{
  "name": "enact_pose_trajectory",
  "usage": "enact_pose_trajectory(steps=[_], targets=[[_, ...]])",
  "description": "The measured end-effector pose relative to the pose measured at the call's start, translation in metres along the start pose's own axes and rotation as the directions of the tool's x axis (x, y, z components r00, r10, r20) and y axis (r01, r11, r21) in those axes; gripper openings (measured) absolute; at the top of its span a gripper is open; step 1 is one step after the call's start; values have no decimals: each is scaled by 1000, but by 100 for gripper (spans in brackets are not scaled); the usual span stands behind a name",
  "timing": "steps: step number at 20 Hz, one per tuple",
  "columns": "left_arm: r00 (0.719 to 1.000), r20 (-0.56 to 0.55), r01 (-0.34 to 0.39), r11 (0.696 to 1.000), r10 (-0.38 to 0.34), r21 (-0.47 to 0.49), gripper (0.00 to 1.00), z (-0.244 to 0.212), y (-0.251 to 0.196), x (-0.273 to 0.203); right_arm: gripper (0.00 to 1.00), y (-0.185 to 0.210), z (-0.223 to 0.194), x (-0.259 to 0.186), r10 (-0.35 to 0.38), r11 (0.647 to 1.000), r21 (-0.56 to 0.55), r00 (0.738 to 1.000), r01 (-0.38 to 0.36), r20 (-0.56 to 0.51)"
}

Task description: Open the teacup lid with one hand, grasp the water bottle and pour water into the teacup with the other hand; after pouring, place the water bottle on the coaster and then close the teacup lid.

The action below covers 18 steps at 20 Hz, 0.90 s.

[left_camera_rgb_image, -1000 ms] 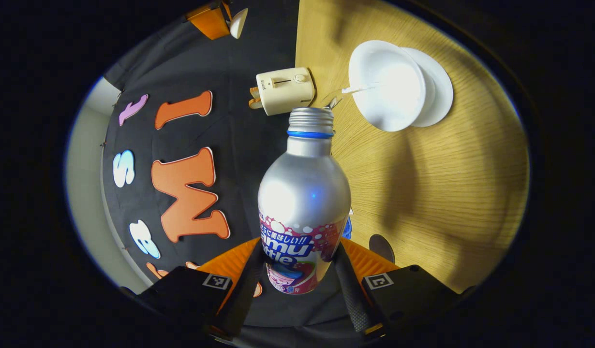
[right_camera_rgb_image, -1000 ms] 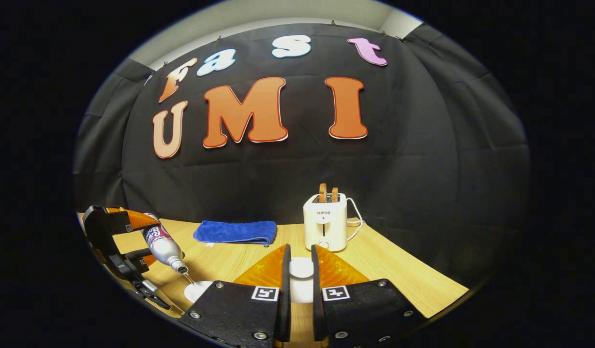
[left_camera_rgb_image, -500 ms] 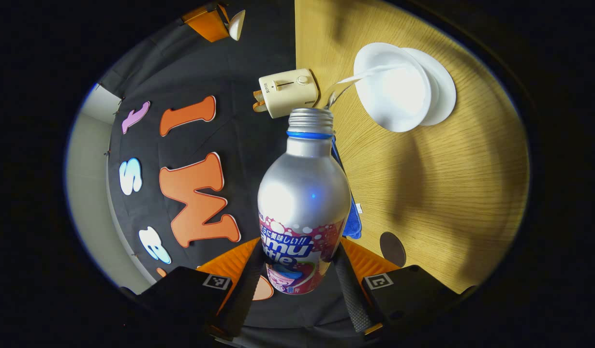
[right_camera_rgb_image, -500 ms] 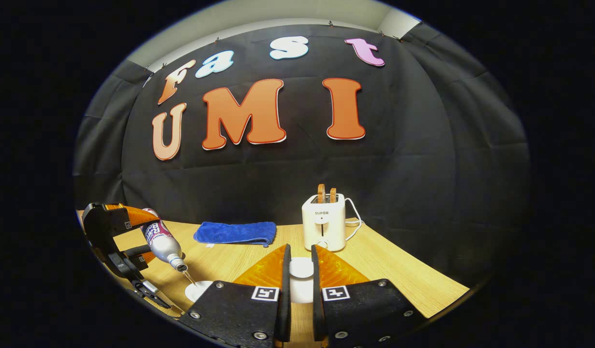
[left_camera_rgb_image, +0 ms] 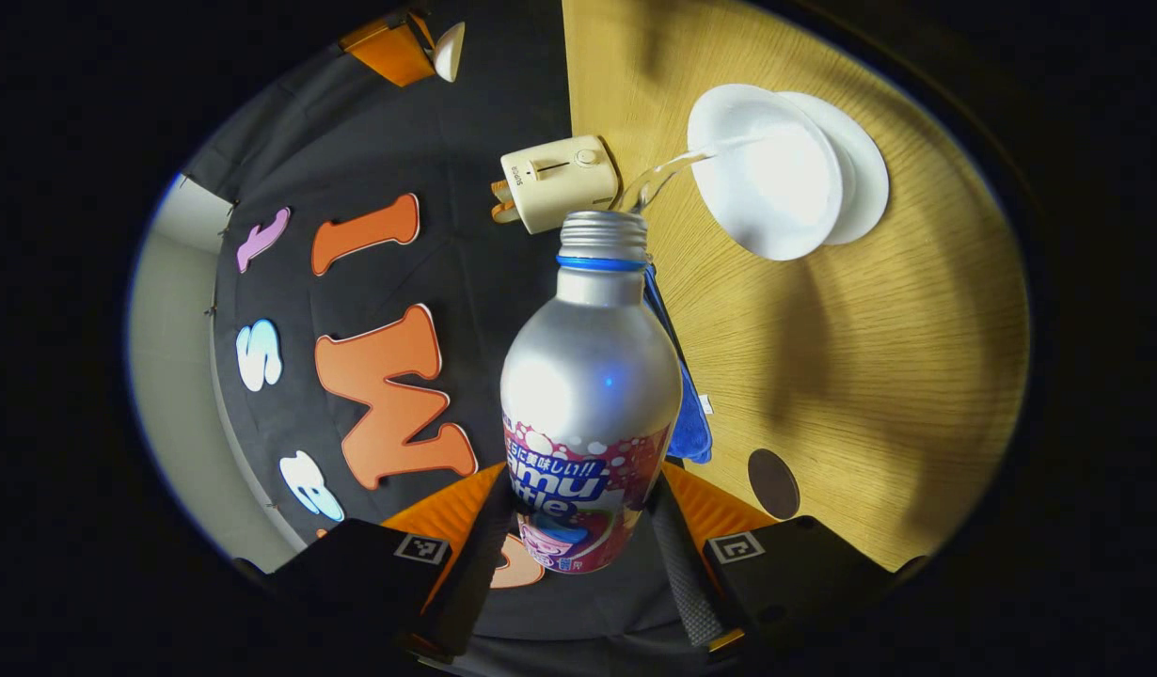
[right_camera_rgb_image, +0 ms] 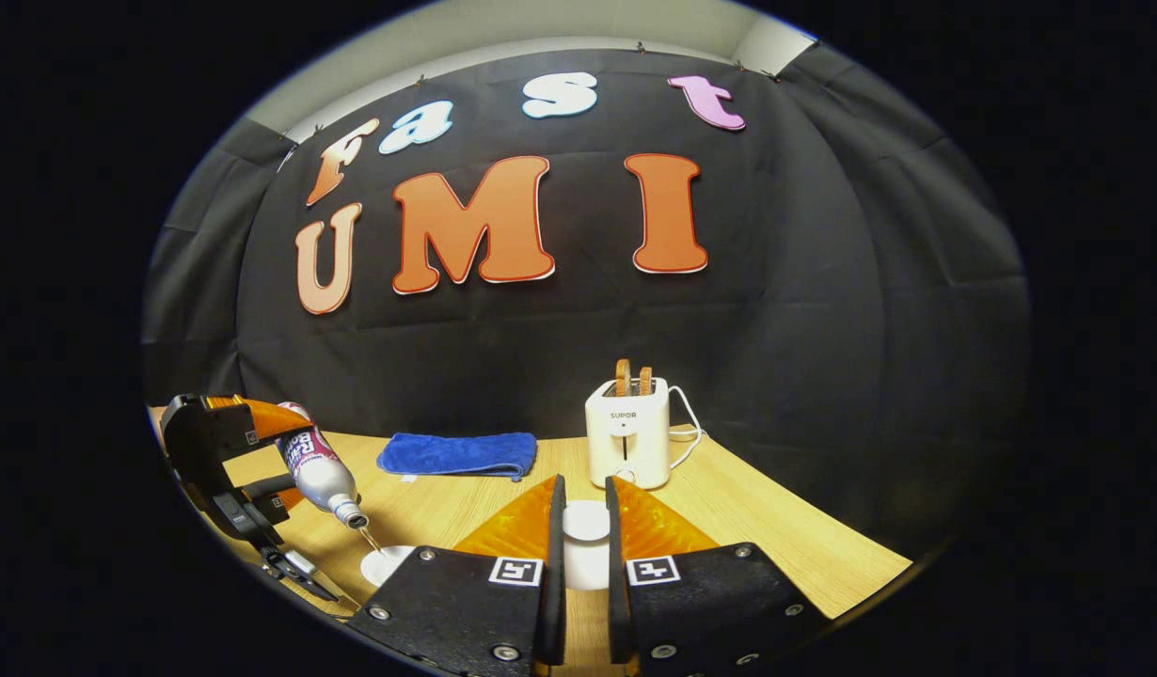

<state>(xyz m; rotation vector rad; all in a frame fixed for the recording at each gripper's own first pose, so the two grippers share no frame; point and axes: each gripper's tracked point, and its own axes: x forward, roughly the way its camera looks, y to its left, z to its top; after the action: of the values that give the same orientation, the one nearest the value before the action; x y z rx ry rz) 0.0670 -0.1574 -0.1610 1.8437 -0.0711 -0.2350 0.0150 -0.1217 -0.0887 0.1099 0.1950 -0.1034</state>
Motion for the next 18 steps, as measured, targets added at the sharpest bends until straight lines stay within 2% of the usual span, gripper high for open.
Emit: enact_pose_trajectory(steps=[18], targets=[[1000,0,14,997,-14,71,85,3,-4,3,18,-4,-5,-5,-2,1000,-12,1000,2,-10]])
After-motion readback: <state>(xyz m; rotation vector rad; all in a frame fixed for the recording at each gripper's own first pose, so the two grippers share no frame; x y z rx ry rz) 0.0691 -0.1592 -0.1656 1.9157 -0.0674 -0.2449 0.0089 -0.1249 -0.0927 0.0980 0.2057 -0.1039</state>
